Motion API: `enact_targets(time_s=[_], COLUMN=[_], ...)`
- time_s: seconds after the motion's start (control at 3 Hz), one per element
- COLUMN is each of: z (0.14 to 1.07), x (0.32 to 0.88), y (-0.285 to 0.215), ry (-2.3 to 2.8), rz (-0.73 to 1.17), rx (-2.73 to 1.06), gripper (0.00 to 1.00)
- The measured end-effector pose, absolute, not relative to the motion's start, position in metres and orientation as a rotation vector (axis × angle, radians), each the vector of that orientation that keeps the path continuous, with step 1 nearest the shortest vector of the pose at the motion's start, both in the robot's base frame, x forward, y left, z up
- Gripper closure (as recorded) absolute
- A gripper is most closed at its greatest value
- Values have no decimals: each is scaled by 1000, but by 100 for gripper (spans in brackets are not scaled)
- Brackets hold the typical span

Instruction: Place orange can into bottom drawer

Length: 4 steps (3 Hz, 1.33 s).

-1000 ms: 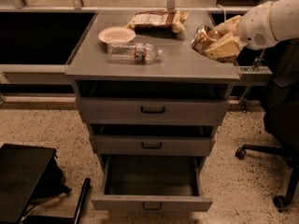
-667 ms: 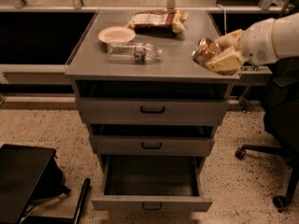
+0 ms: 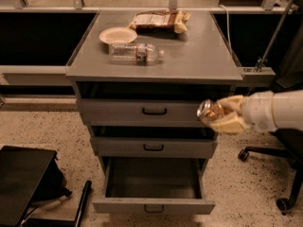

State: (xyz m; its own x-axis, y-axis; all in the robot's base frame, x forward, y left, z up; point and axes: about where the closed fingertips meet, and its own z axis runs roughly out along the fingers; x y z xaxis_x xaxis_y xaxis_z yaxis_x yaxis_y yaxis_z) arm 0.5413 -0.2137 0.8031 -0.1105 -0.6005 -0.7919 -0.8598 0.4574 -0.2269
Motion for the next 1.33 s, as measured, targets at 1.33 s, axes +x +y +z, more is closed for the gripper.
enact_targets(time_s=[1.33], z=[585], x=[519], y=[-223], ry=[1961], rz=[640], rx=[-1151], gripper=[100])
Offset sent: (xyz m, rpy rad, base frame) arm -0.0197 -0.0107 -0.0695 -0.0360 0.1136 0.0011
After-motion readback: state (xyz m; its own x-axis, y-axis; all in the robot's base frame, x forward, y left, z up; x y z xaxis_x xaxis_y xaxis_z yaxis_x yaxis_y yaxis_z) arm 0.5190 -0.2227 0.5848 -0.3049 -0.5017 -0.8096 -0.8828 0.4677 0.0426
